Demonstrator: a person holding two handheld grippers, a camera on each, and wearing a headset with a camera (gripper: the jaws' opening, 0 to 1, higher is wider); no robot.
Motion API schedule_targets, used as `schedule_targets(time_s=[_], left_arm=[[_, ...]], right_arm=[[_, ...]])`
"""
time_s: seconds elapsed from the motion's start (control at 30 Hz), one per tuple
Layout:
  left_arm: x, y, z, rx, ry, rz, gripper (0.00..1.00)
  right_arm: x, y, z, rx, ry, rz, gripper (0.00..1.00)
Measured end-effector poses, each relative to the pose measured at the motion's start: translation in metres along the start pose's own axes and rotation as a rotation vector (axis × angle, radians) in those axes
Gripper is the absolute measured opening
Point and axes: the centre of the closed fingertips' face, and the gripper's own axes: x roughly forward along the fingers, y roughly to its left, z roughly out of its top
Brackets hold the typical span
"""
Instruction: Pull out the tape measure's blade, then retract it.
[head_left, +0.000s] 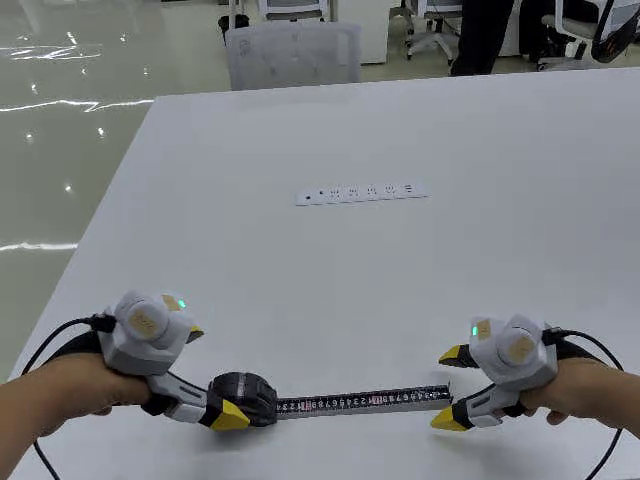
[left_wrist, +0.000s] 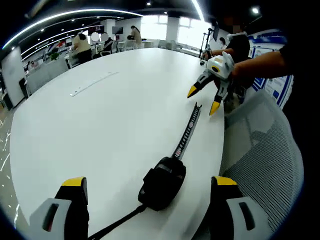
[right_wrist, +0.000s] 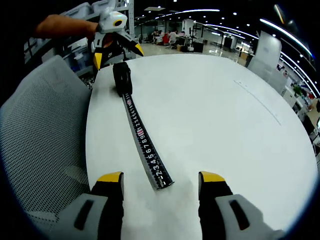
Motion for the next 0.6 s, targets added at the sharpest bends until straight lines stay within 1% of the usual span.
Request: schedule_targets(time_s=[0.03, 0.07, 0.13, 0.17, 0.2, 0.23, 0.27, 0.3, 0.33, 0.37, 0.4, 0.43, 0.5, 0.53, 0.57, 0.6], left_arm=[[-0.004, 0.003, -0.003, -0.003, -0.029, 0.029, 1.0], [-0.009, 0.004, -0.008, -0.021, -0.035, 0.048, 1.0], [-0.015, 0.003, -0.013, -0.091, -0.069, 0.051, 1.0], [-0.017, 0.001, -0.014, -0.107, -0.082, 0.06, 1.0], [-0.022, 0.0, -0.017, -0.118, -0.107, 0.072, 1.0], [-0.024, -0.002, -0.019, -0.122, -0.113, 0.074, 1.0], [-0.028, -0.004, -0.022, -0.127, -0.125, 0.083, 1.0], [-0.031, -0.005, -0.023, -0.127, -0.137, 0.094, 1.0], [-0.035, -0.004, -0.022, -0.128, -0.153, 0.115, 1.0], [-0.04, -0.003, -0.021, -0.155, -0.183, 0.14, 1.0], [-0.044, -0.003, -0.021, -0.174, -0.201, 0.147, 1.0], [-0.049, -0.001, -0.023, -0.197, -0.212, 0.169, 1.0], [-0.054, 0.003, -0.03, -0.224, -0.216, 0.202, 1.0], [-0.056, 0.001, -0.032, -0.244, -0.232, 0.192, 1.0], [-0.058, 0.0, -0.034, -0.251, -0.235, 0.188, 1.0], [-0.059, -0.002, -0.037, -0.24, -0.229, 0.196, 1.0]], right_arm=[[-0.007, -0.001, 0.0, 0.017, -0.015, -0.013, 0.62], [-0.012, -0.002, 0.002, 0.036, -0.038, -0.031, 0.64], [-0.024, -0.005, 0.0, 0.076, -0.066, -0.065, 0.69], [-0.028, -0.006, -0.002, 0.089, -0.073, -0.082, 0.72], [-0.034, -0.009, -0.007, 0.107, -0.068, -0.12, 0.76], [-0.038, -0.008, -0.009, 0.104, -0.072, -0.118, 0.78], [-0.045, -0.009, -0.011, 0.12, -0.089, -0.145, 0.8], [-0.05, -0.012, -0.014, 0.149, -0.097, -0.174, 0.82], [-0.055, -0.012, -0.016, 0.18, -0.105, -0.188, 0.84], [-0.063, -0.011, -0.019, 0.219, -0.131, -0.204, 0.86], [-0.068, -0.011, -0.021, 0.227, -0.142, -0.219, 0.87], [-0.074, -0.011, -0.027, 0.234, -0.134, -0.247, 0.88], [-0.08, -0.006, -0.034, 0.239, -0.126, -0.253, 0.9], [-0.084, -0.003, -0.037, 0.242, -0.123, -0.261, 0.9], [-0.086, -0.001, -0.039, 0.239, -0.123, -0.268, 0.9], [-0.09, 0.003, -0.04, 0.237, -0.123, -0.276, 0.9]])
